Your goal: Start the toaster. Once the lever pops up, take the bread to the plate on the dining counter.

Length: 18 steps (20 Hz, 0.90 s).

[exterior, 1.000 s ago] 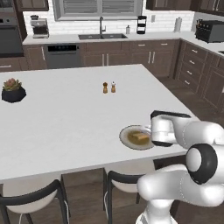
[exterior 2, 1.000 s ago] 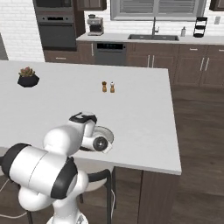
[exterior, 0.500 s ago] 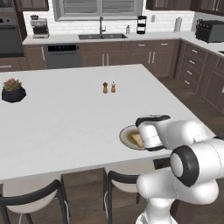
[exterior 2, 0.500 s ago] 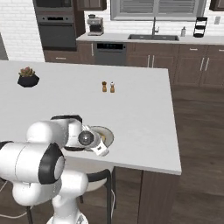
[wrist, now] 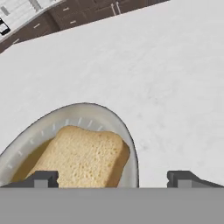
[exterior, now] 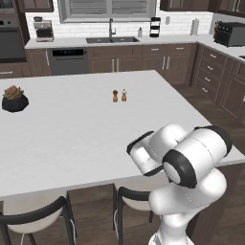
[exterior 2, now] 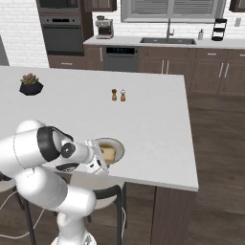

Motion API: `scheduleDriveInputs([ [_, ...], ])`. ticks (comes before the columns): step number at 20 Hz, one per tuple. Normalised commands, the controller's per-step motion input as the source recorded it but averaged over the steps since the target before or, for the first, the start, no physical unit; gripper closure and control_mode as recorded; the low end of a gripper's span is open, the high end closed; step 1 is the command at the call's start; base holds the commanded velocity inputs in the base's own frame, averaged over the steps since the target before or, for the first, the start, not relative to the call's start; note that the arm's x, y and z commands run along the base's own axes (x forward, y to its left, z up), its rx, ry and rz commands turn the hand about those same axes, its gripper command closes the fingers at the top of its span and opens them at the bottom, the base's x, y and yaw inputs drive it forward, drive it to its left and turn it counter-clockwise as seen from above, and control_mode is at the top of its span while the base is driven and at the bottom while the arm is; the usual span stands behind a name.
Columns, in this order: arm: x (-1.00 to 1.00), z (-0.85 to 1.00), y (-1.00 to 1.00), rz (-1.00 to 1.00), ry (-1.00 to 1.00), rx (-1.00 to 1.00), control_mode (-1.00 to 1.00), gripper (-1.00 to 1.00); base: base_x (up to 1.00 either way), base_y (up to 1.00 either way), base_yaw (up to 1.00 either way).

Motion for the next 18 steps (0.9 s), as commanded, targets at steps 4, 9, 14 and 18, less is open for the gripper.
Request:
scheduleDriveInputs([
  [4, -0.16, 1.00, -0.33, -0.22, 0.09, 0.00, -1.00, -1.00, 0.00, 0.00, 0.00],
  [9, -0.17, 1.00, -0.29, -0.23, -0.01, -0.01, -1.00, -1.00, 0.00, 0.00, 0.00],
  [14, -0.14, 1.00, -0.30, -0.23, -0.01, 0.00, -1.00, -1.00, 0.00, 0.00, 0.00],
  [18, -0.31, 1.00, -0.30, -0.18, -0.09, 0.00, -1.00, -1.00, 0.00, 0.00, 0.00],
])
